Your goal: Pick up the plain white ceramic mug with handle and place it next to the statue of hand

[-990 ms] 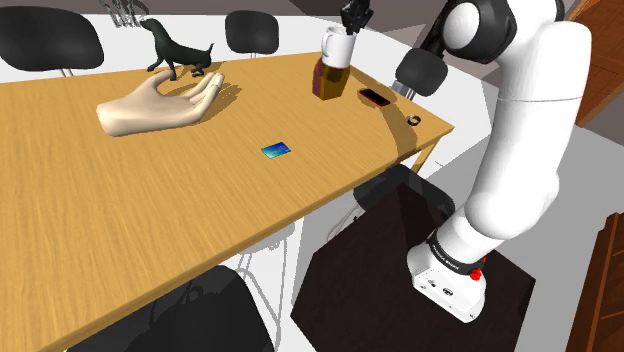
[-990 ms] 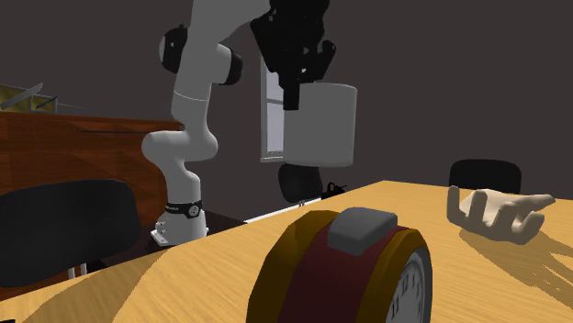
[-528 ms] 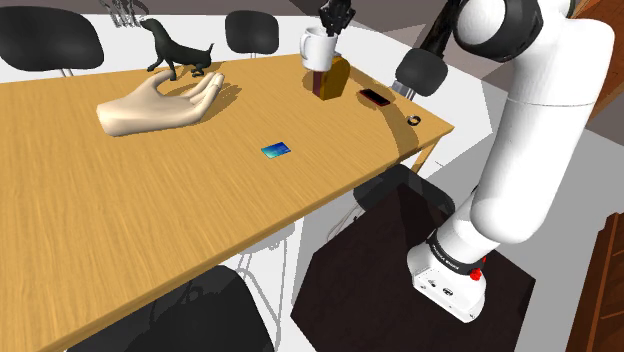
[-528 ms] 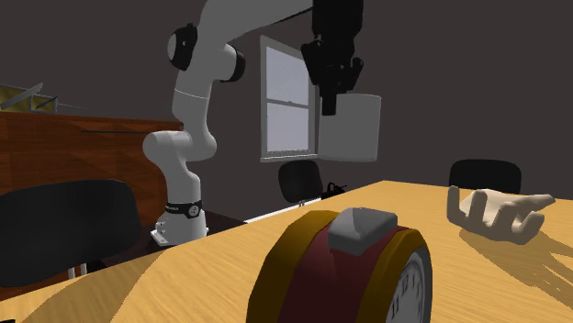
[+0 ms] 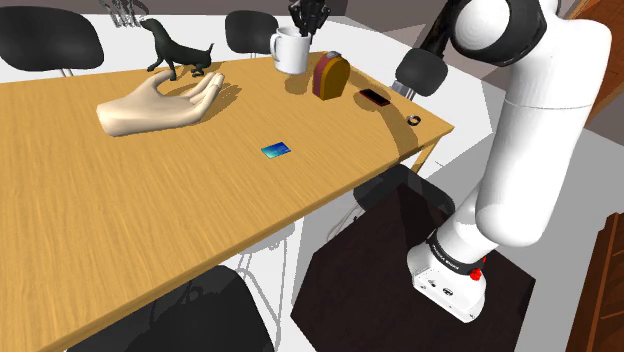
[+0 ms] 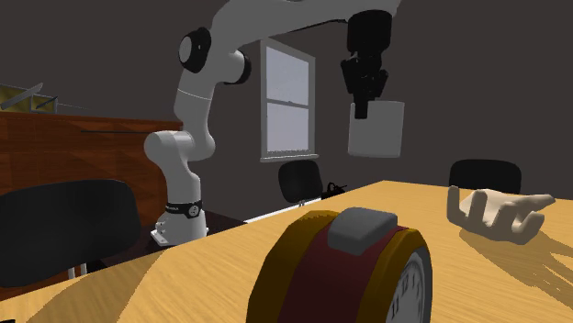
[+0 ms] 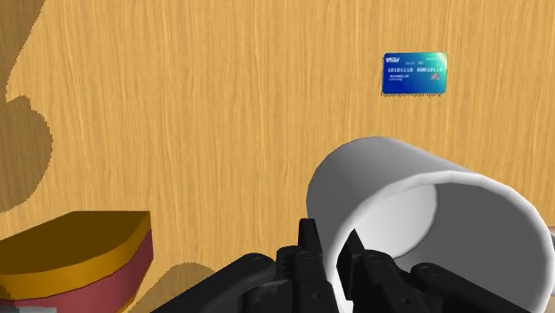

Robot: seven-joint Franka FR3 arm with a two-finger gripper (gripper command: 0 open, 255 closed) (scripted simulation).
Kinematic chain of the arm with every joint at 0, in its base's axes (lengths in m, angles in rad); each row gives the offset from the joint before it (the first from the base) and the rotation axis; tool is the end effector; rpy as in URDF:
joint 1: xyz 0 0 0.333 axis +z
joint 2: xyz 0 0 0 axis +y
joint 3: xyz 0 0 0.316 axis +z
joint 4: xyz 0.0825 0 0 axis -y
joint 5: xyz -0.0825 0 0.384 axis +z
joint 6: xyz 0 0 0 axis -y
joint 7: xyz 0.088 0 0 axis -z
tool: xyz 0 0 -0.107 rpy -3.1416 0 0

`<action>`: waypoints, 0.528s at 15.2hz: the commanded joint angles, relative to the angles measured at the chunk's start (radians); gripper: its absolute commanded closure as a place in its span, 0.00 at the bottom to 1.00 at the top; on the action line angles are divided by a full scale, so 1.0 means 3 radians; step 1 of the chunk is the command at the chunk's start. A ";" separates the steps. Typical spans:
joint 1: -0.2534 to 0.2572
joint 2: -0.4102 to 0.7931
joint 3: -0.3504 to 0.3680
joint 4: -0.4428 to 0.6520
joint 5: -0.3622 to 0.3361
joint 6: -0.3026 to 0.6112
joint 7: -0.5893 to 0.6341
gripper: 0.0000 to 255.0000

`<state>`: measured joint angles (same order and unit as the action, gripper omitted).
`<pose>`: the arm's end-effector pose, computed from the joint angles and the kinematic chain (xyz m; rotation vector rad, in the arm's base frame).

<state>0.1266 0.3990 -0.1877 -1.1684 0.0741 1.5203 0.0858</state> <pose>0.6643 -0.0056 0.5682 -3.1334 0.2067 0.0641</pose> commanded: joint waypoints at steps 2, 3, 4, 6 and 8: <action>0.0168 0.0016 0.0067 0.0015 -0.0014 0.0006 0.0236 1.00; 0.0215 0.0043 0.0087 0.0058 -0.0015 -0.0008 0.0305 1.00; 0.0261 0.0074 0.0108 0.0107 -0.0016 -0.0025 0.0372 1.00; 0.0351 0.0151 0.0148 0.0228 -0.0017 -0.0066 0.0507 1.00; 0.0408 0.0183 0.0168 0.0232 -0.0019 -0.0037 0.0582 1.00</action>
<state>0.2387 0.4495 -0.1407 -1.0984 0.0693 1.5036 0.2458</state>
